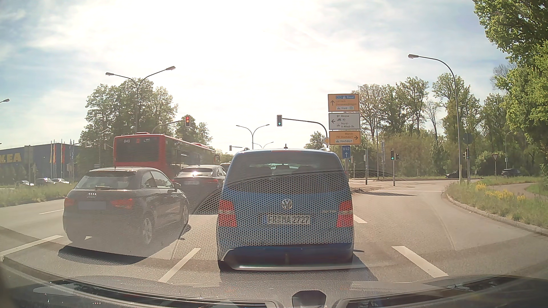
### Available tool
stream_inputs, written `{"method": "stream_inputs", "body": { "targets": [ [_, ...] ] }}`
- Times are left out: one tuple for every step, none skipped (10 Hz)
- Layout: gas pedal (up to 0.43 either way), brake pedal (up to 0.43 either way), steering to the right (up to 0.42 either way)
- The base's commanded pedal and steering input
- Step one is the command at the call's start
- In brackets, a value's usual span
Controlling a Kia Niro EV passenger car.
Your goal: Follow the waypoints while adhering to traffic rules and regulations
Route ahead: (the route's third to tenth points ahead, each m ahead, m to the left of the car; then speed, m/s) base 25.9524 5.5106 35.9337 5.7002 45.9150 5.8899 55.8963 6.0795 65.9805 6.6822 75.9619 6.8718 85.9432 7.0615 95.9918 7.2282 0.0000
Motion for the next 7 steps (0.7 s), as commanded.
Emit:
{"method": "stream_inputs", "body": {
  "targets": [
    [0.0,0.238,0.004],
    [0.0,0.238,0.004],
    [0.0,0.238,0.004],
    [0.0,0.238,0.004],
    [0.0,0.232,0.004],
    [0.0,0.177,0.004],
    [0.0,0.0,0.004]
  ]
}}
